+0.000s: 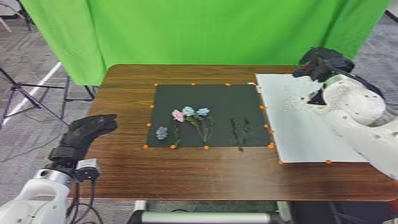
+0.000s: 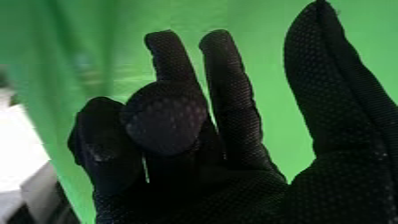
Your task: Arrange flowers
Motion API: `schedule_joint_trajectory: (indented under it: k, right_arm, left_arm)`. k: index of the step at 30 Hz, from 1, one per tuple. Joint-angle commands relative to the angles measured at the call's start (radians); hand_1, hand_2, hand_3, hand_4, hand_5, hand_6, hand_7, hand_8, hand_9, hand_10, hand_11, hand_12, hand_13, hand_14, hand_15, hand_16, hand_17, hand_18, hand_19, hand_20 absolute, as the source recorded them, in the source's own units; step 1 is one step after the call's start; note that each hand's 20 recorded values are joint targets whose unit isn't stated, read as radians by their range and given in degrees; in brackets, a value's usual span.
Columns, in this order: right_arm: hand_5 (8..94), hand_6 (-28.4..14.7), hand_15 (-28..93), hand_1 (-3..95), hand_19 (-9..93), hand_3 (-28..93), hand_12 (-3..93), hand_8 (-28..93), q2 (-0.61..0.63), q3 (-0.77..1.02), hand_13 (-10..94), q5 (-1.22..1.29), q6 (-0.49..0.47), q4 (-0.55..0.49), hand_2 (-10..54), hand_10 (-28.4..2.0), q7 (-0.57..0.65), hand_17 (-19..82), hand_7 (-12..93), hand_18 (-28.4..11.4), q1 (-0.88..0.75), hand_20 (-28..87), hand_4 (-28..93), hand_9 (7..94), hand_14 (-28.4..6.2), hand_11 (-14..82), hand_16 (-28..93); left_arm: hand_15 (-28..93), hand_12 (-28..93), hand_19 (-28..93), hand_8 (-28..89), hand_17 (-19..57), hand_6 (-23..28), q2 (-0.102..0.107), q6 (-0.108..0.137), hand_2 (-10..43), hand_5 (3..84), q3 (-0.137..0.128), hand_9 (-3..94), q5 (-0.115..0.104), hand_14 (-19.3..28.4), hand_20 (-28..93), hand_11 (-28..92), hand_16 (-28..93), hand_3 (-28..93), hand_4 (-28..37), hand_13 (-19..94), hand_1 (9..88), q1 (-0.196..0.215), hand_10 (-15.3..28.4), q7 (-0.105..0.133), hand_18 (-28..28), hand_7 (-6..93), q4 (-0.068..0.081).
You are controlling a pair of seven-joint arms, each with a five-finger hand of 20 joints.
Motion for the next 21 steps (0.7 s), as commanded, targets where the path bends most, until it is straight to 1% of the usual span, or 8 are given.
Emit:
schedule_joint_trajectory:
  k: [1,3,7,9,14,16,18,21]
  right_arm:
    - [59.5,0.4,65,34.9,93,63,19.7,-6,0.011,0.041,83,0.041,-0.010,0.073,-9.5,-14.6,0.045,56,10,-16.8,-0.111,59,-13,62.0,-4.3,8.7,31]
    - [59.2,0.4,65,34.9,93,63,19.6,-6,0.011,0.058,83,0.041,-0.024,0.078,-9.5,-14.6,0.048,56,10,-16.9,-0.135,59,-13,61.7,-4.4,8.8,31]
    - [59.1,0.4,65,34.8,93,63,19.7,-6,0.016,0.093,83,0.045,-0.045,0.074,-9.5,-14.8,0.054,56,10,-16.9,-0.188,58,-13,61.3,-4.5,8.9,31]
    - [59.0,0.4,65,34.8,93,63,19.9,-6,0.017,0.112,83,0.049,-0.056,0.071,-9.5,-14.9,0.058,56,10,-17.0,-0.211,58,-12,61.1,-4.6,8.9,31]
    - [58.8,0.4,66,34.8,93,63,20.1,-6,0.018,0.143,82,0.055,-0.066,0.064,-9.5,-15.1,0.060,56,10,-17.0,-0.251,58,-13,60.9,-5.0,8.9,31]
    - [58.8,0.5,66,34.9,93,63,20.2,-6,0.018,0.158,82,0.058,-0.084,0.057,-9.5,-15.2,0.067,56,10,-17.0,-0.272,58,-13,61.0,-4.9,8.9,31]
    - [59.1,0.5,66,36.4,93,63,20.3,-6,0.012,0.164,82,0.063,-0.094,0.058,-9.5,-14.9,0.069,56,10,-17.0,-0.287,58,-13,61.4,-4.8,9.0,31]
    - [60.8,1.2,66,40.9,93,64,20.4,-6,0.006,0.161,83,0.060,-0.099,0.062,-9.5,-13.7,0.071,56,11,-16.9,-0.301,58,-13,64.3,-4.7,9.6,30]
  left_arm:
    - [24,10,16,-8,3.7,1.2,0.006,-0.014,7.6,51.2,-0.011,48.4,-0.001,18.2,12,25,-5,57,-12.0,38,42.5,0.001,14.8,-0.015,9.9,19.9,-0.006]
    - [24,10,16,-8,3.7,1.2,0.003,-0.020,7.7,51.2,-0.005,48.5,-0.002,18.2,12,25,-5,57,-12.1,38,42.6,-0.003,14.8,-0.017,9.9,20.0,-0.003]
    - [24,10,16,-8,3.7,1.2,-0.001,-0.035,7.7,51.2,-0.003,48.3,0.004,18.2,12,25,-5,57,-12.1,38,42.5,-0.002,14.7,-0.026,9.9,19.9,-0.003]
    - [24,10,16,-8,3.7,1.2,-0.003,-0.044,7.7,51.3,-0.009,48.3,0.002,18.2,12,25,-5,57,-12.1,38,42.5,-0.001,14.8,-0.031,9.9,20.0,-0.004]
    - [24,10,16,-9,3.6,1.2,-0.003,-0.038,7.7,51.3,-0.019,48.4,0.001,18.2,12,25,-5,57,-12.0,38,42.3,0.003,14.7,-0.027,9.9,19.7,-0.008]
    - [24,10,16,-9,3.6,1.2,-0.005,-0.047,7.7,51.3,-0.020,48.4,0.001,18.2,12,25,-5,57,-12.1,38,42.4,-0.003,14.7,-0.033,9.9,19.6,-0.005]
    - [24,10,16,-9,3.6,1.2,-0.006,-0.055,7.7,51.2,-0.017,48.4,0.001,18.2,12,25,-5,57,-11.9,38,42.3,-0.008,14.7,-0.039,9.9,19.7,-0.002]
    - [24,10,16,-9,3.6,1.2,-0.009,-0.061,7.7,51.1,-0.014,48.4,0.001,18.2,12,25,-5,57,-11.9,38,42.1,-0.012,14.8,-0.042,9.9,19.7,-0.001]
